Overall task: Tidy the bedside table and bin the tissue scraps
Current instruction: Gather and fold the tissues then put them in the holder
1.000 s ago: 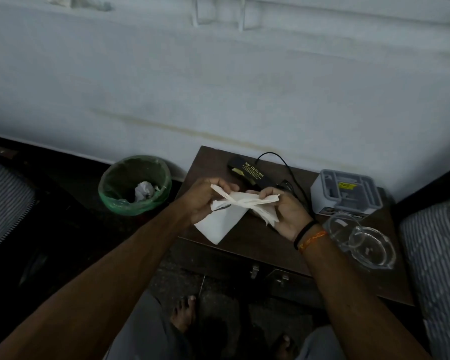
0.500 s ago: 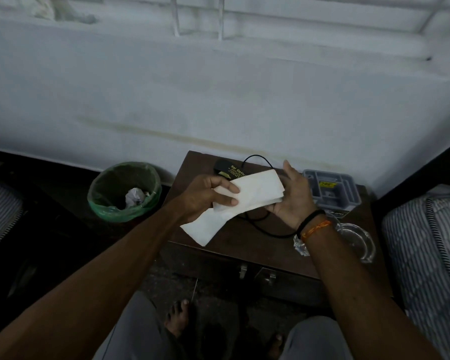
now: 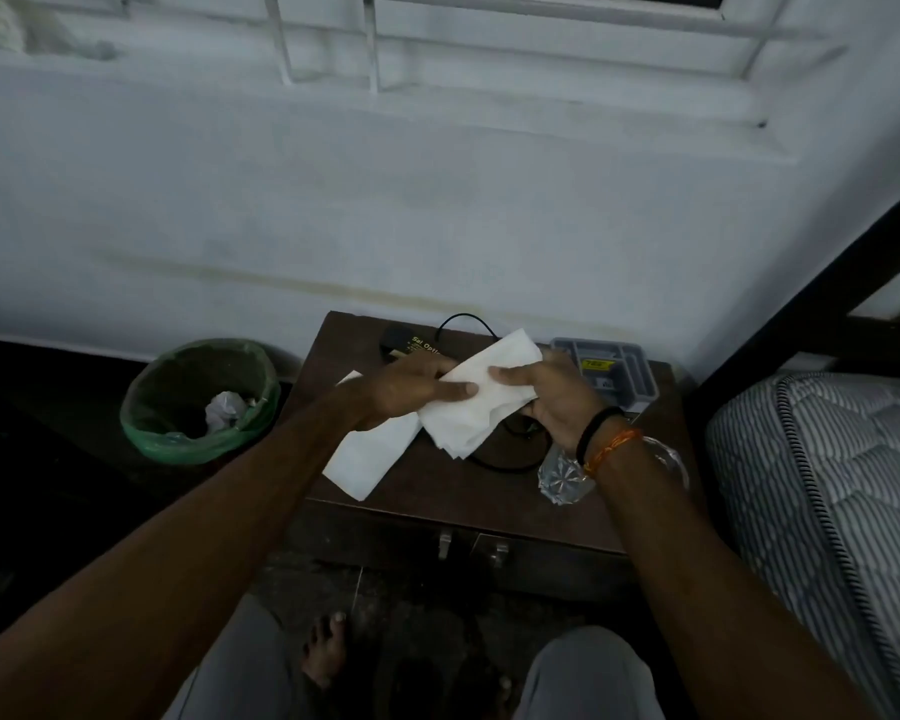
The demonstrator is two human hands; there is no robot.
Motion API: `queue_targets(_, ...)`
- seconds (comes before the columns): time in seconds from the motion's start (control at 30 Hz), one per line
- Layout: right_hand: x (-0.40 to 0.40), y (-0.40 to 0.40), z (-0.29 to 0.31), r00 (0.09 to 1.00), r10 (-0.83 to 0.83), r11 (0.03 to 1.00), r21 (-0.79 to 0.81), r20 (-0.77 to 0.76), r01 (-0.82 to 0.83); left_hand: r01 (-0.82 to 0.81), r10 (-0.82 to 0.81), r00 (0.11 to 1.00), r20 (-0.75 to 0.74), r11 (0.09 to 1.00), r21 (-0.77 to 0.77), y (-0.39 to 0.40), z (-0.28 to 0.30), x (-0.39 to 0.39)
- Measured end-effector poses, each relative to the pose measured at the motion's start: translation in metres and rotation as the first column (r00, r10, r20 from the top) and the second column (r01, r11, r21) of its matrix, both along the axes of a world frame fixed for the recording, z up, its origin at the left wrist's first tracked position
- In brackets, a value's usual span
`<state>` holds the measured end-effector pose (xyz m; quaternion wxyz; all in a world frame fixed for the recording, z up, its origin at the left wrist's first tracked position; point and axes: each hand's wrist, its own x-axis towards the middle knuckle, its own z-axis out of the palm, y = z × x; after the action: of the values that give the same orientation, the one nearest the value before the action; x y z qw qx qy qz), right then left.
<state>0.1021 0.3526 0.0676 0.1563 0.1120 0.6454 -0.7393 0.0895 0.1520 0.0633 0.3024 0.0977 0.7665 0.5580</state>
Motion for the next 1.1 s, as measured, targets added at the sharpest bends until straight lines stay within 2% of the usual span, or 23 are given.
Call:
queue_targets(0.07,-0.001,0.002,-0.002,0.998,-0.064,0.995,-0.079,0.011,0.065,-0.015,0.016,1.0,-0.003,0.999,0.03,0.009,0.001,0.002)
queue_targets(0.17,0.0,0.008,-0.006,0.974,-0.183,0.946,-0.247,0.134,0.211,-0.142,0.14,0.99,0.018,0.978,0.15,0.019,-0.001,0.005)
queue_targets(0.23,0.003,0.01,-0.006,0.97,-0.154,0.935,-0.292,0.186,0.204,-0.191,0.175,0.981,0.087,0.952,0.241,0.022,-0.004,0.006)
queue_targets(0.33,0.008,0.008,-0.007,0.971,-0.103,0.95,-0.269,0.214,0.16,-0.204,0.135,0.968,0.209,0.912,0.355,0.029,-0.009,0.006)
queue_targets(0.43,0.008,0.008,-0.011,0.954,-0.188,0.929,-0.274,0.234,0.25,-0.176,0.057,0.958,0.282,0.891,0.419,0.034,-0.016,0.005)
queue_targets(0.57,0.004,0.018,-0.014,0.944,-0.281,0.911,-0.263,0.171,0.318,-0.062,-0.054,0.964,0.259,0.905,0.42,0.038,-0.012,0.004)
queue_targets(0.77,-0.004,0.042,-0.013,0.923,-0.366,0.871,-0.305,0.116,0.384,-0.067,-0.011,0.985,0.172,0.895,0.44,0.066,-0.009,-0.006)
queue_targets(0.83,-0.011,0.056,-0.009,0.926,-0.37,0.889,-0.262,0.07,0.375,-0.059,-0.012,0.987,0.16,0.898,0.435,0.077,-0.008,-0.011)
queue_targets(0.93,-0.026,0.075,0.003,0.913,-0.406,0.91,-0.114,-0.046,0.399,-0.071,0.0,0.986,0.169,0.907,0.416,0.093,-0.003,-0.021)
queue_targets(1.1,-0.053,0.108,0.018,0.825,-0.475,0.845,0.101,-0.305,0.524,-0.188,0.119,0.975,0.188,0.892,0.412,0.121,0.01,-0.037)
